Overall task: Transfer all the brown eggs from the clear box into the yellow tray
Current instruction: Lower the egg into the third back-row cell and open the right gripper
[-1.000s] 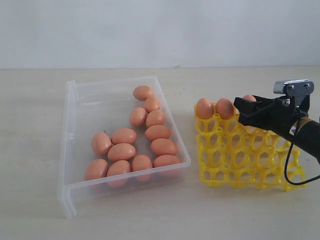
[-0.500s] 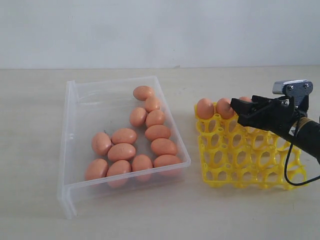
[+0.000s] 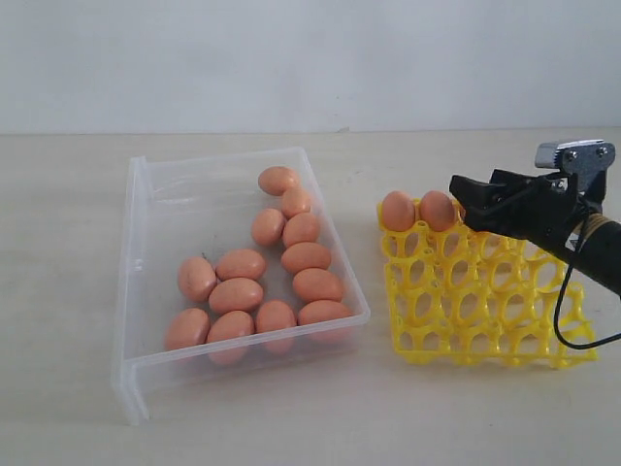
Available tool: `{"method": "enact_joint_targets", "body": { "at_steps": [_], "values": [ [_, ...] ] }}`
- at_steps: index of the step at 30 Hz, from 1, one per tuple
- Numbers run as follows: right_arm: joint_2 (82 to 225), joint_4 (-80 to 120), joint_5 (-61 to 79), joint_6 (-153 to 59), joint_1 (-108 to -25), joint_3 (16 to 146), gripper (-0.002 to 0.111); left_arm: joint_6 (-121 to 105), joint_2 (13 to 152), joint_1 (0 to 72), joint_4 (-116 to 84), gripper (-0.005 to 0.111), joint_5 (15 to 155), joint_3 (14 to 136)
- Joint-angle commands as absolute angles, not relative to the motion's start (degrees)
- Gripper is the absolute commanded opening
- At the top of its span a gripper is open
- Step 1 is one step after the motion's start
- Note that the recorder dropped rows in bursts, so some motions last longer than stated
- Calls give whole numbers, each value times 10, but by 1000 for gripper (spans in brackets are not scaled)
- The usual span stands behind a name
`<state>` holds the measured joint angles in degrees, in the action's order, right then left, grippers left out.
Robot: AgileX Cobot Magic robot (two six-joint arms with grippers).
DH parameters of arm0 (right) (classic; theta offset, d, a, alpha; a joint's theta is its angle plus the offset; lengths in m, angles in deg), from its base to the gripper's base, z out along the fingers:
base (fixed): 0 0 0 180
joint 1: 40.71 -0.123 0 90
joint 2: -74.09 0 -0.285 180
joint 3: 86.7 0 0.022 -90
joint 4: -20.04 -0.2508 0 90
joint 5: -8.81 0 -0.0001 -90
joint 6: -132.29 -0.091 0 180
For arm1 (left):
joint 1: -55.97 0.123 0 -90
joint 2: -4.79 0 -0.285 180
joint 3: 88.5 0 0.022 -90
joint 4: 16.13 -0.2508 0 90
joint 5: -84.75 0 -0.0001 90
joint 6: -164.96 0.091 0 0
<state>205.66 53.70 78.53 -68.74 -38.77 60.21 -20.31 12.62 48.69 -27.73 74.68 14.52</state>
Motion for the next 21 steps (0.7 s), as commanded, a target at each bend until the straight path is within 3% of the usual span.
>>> {"method": "enact_joint_targets", "body": {
  "at_steps": [1, 13, 16, 21],
  "values": [
    [2047, 539, 780, -688, -386, 601, 62, -206, 126, 484, -276, 4, 749, 143],
    [2011, 560, 774, -726, -386, 601, 61, -206, 126, 484, -276, 4, 749, 143],
    [1984, 599, 751, -730, -386, 600, 46, -206, 126, 484, -276, 4, 749, 143],
    [1942, 612, 653, -727, -386, 577, 0, -206, 126, 484, -276, 4, 749, 143]
  ]
}}
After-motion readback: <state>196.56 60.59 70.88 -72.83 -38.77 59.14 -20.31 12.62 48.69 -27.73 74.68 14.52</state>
